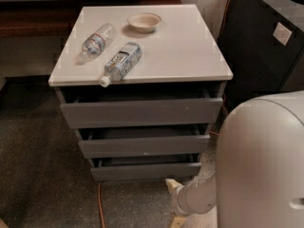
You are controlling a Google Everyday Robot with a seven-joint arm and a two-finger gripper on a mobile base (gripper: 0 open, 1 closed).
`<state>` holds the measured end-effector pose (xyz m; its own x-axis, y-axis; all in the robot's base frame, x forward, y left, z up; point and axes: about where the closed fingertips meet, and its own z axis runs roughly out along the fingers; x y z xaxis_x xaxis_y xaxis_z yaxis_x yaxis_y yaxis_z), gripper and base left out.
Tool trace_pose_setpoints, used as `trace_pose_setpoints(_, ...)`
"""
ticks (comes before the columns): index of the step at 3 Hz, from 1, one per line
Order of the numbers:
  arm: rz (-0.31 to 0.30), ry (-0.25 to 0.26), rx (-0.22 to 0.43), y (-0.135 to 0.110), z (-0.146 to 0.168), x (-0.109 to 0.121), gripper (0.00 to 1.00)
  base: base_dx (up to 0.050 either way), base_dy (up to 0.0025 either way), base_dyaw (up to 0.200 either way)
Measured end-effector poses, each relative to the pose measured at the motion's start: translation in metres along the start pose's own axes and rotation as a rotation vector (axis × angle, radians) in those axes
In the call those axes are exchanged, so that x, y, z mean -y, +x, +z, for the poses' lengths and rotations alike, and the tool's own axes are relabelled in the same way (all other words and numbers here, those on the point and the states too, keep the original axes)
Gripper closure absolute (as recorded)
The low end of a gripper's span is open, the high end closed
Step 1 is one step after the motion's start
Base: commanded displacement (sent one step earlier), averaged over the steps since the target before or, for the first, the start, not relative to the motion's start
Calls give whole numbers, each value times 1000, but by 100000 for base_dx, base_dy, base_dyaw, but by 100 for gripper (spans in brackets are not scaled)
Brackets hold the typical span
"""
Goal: Place water bottle into bottom drawer
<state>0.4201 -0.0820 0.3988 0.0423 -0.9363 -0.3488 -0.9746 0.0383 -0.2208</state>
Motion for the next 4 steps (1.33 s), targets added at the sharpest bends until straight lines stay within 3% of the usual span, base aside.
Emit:
trace_pose_setpoints(1,0,0,0,0,0,0,0,0,0,0)
trace_pose_setpoints(2,5,5,77,-5,19,1,0,0,0,0)
trace_pose_setpoints(3,-88,-38,202,-29,64,-10,0,0,0,0)
trace_pose_setpoints(4,-99,-57,324,-43,94,-13,0,0,0,0)
